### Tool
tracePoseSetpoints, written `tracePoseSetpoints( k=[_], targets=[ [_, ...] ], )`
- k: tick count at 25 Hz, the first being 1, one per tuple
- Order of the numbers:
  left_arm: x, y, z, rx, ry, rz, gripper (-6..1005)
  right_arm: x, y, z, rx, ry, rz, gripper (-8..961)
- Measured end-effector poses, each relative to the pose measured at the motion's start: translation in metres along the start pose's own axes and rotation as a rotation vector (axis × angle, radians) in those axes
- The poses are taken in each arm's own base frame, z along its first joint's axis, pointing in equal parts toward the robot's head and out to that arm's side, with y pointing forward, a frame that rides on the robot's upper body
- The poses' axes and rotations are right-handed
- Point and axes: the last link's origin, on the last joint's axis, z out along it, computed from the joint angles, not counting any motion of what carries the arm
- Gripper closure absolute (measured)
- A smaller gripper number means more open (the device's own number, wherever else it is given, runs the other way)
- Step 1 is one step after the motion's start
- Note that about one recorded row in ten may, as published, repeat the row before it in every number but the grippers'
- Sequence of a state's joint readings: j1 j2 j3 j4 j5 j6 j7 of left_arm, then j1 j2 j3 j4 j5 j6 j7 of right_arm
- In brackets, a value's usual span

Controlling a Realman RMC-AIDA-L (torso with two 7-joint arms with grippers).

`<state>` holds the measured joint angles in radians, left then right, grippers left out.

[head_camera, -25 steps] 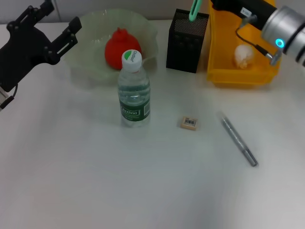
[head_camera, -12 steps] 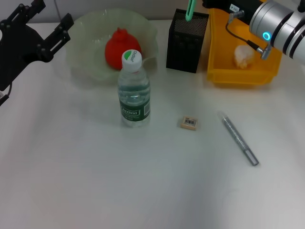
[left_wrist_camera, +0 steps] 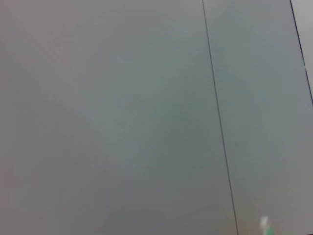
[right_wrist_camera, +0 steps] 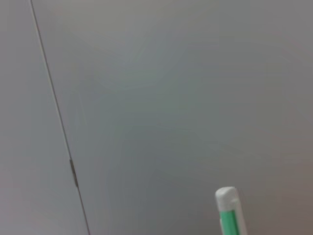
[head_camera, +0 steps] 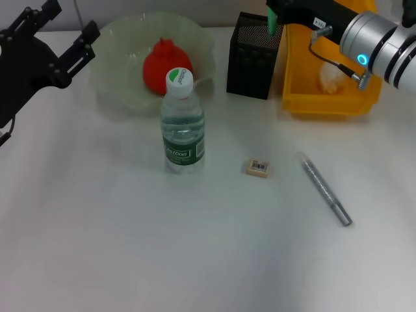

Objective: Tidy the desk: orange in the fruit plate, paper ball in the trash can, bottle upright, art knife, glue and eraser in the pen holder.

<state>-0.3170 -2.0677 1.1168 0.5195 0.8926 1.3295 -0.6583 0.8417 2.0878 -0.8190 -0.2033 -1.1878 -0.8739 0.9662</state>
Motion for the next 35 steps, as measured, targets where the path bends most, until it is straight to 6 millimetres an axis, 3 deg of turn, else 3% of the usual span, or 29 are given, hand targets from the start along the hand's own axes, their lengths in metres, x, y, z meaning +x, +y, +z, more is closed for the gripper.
tracePoseSetpoints(
  k=[4,10,15,20,21,25,31,35],
  targets=[
    [0.001,0.002,-0.004,-0.007,0.012,-0.006,285,0.004,-0.001,-0.003,0.006,0.005,0.008,742],
    [0.003,0.003,-0.005,-0.020,0.026,-0.010,285,0.009,-0.001,-0.010,-0.006,-0.001,0.035,503],
    [0.004,0.004,-0.005,-0.026,0.028,-0.012,285,0.005,0.004,-0.026,-0.108,-0.039,0.104,427],
    [0.006,0.004,-0.002,-0.034,0.031,-0.026,285,-0.016,0.013,-0.047,-0.269,0.044,0.115,425],
    [0.006,0.004,-0.002,-0.034,0.031,-0.026,285,-0.027,0.025,-0.053,-0.331,0.112,0.093,426],
    [0.006,0.004,-0.002,-0.035,0.032,-0.026,285,-0.036,0.040,-0.058,-0.371,0.305,0.071,429],
    [0.006,0.004,0.002,-0.043,0.031,-0.024,285,-0.029,0.041,-0.049,-0.245,0.792,0.008,426],
    [0.007,0.005,0.004,-0.046,0.033,-0.025,285,-0.027,0.041,-0.044,-0.203,0.929,-0.040,413]
  ],
)
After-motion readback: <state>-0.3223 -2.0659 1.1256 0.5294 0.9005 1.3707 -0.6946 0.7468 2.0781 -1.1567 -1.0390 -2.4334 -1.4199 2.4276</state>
